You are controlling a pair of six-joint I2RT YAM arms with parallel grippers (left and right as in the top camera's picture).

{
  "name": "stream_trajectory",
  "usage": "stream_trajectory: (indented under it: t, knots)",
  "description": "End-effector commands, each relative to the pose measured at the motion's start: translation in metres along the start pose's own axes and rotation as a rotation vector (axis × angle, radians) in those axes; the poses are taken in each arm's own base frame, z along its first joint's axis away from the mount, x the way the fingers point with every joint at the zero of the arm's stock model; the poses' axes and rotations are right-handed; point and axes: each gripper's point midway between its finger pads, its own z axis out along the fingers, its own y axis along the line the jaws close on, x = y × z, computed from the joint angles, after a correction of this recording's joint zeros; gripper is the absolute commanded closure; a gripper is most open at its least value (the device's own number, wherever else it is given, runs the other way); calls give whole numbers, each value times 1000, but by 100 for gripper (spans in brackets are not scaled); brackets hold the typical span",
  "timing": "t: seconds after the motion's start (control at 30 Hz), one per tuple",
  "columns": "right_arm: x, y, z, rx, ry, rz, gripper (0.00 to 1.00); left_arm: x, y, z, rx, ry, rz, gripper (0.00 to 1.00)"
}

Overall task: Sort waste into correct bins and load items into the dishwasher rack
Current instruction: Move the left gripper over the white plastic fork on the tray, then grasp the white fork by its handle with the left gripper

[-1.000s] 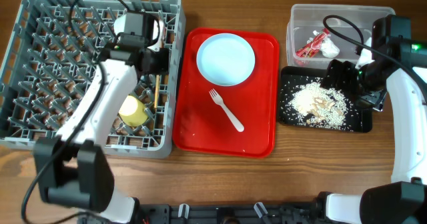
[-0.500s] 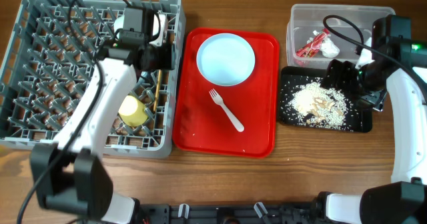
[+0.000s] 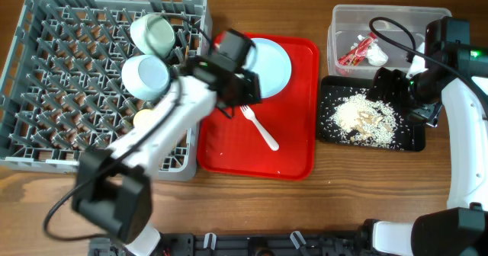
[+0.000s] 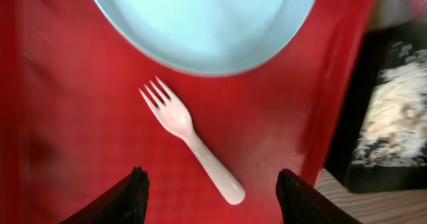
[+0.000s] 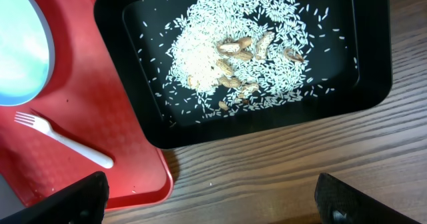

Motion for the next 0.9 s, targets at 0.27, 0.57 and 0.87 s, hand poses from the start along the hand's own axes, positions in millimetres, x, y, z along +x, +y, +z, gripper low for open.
stream_trajectory:
  t: [0.27, 0.57, 0.87]
  knots:
    - [-3, 2, -9, -12, -31, -20, 0, 40, 9, 77, -188, 91, -157, 39]
    - [-3, 2, -9, -12, -31, -20, 0, 37, 28, 96, -276, 61, -198, 50]
    - [-3, 2, -9, -12, -31, -21, 0, 46, 25, 100, -282, 69, -176, 55]
